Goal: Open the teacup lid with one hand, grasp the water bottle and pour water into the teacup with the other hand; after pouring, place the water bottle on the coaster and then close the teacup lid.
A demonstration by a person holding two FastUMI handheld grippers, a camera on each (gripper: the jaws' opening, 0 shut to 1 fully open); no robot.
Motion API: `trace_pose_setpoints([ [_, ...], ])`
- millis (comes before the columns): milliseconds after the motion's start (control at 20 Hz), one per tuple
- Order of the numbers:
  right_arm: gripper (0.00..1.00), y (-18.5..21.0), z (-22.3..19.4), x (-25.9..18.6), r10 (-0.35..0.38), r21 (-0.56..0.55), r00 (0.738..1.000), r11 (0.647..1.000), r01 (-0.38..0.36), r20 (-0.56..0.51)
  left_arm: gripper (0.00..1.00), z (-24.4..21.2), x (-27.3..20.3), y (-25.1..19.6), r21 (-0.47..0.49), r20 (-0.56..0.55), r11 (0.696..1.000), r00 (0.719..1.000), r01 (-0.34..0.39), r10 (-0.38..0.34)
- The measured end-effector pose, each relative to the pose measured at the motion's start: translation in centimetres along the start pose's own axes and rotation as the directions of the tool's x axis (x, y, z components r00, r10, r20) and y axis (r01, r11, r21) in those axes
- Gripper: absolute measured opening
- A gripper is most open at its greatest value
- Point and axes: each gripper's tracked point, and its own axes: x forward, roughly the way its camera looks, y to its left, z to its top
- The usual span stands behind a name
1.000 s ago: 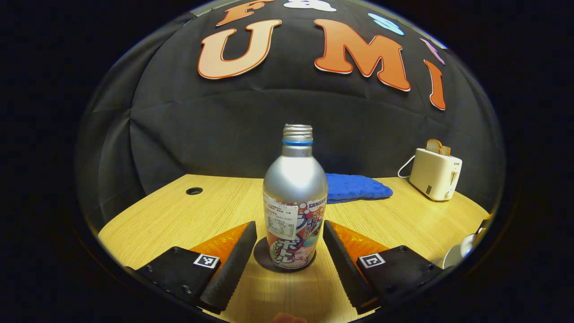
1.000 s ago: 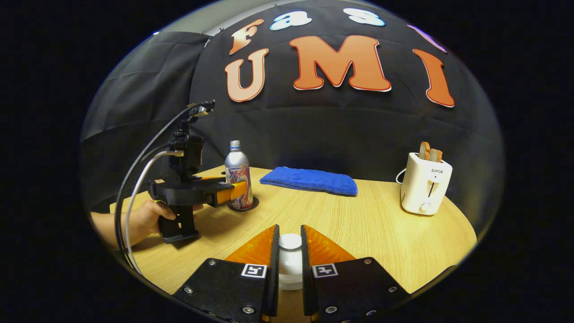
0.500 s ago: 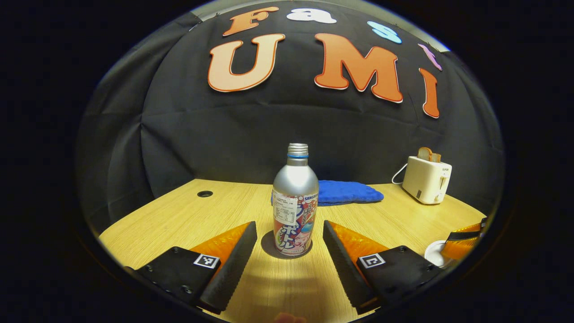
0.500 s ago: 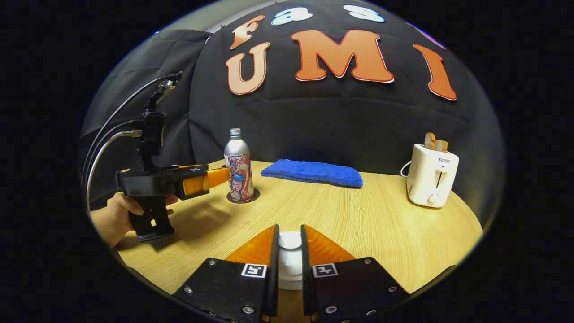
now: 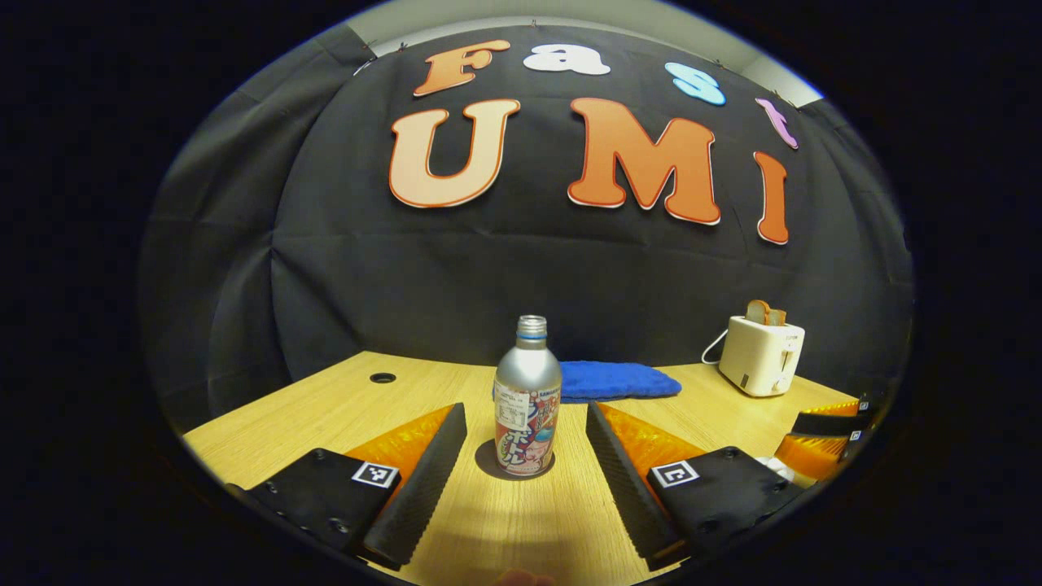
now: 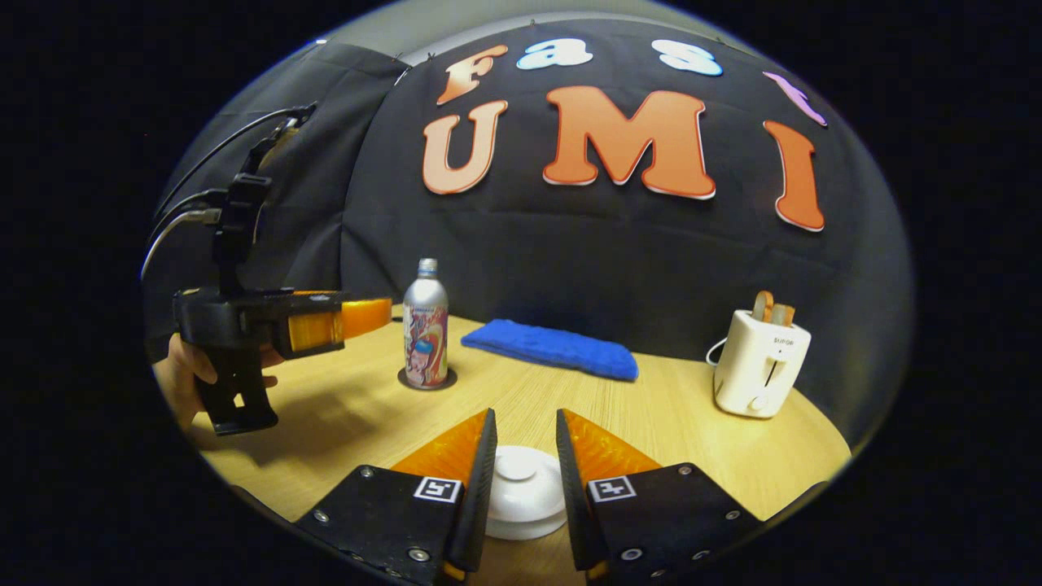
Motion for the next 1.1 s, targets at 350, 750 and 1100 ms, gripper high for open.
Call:
trace_pose_setpoints([
  [350, 0.68, -4.2, 7.4, -1.7, -0.117, -0.028, 0.980, 0.992, 0.123, 0.163, 0.96, 3.2, -2.9, 0.3, 0.016, 0.077, 1.000, 0.997, -0.017, 0.015],
  [750, 0.83, -7.1, 10.2, -3.4, -0.188, -0.023, 0.957, 0.980, 0.197, 0.221, 1.00, 3.9, -4.9, 0.9, 0.025, 0.117, 0.999, 0.992, -0.045, 0.042],
  [1100, 0.85, -8.6, 11.1, -3.8, -0.215, 0.010, 0.949, 0.976, 0.218, 0.230, 0.94, 4.8, -5.2, 0.2, 0.042, 0.136, 0.998, 0.990, -0.036, 0.030],
])
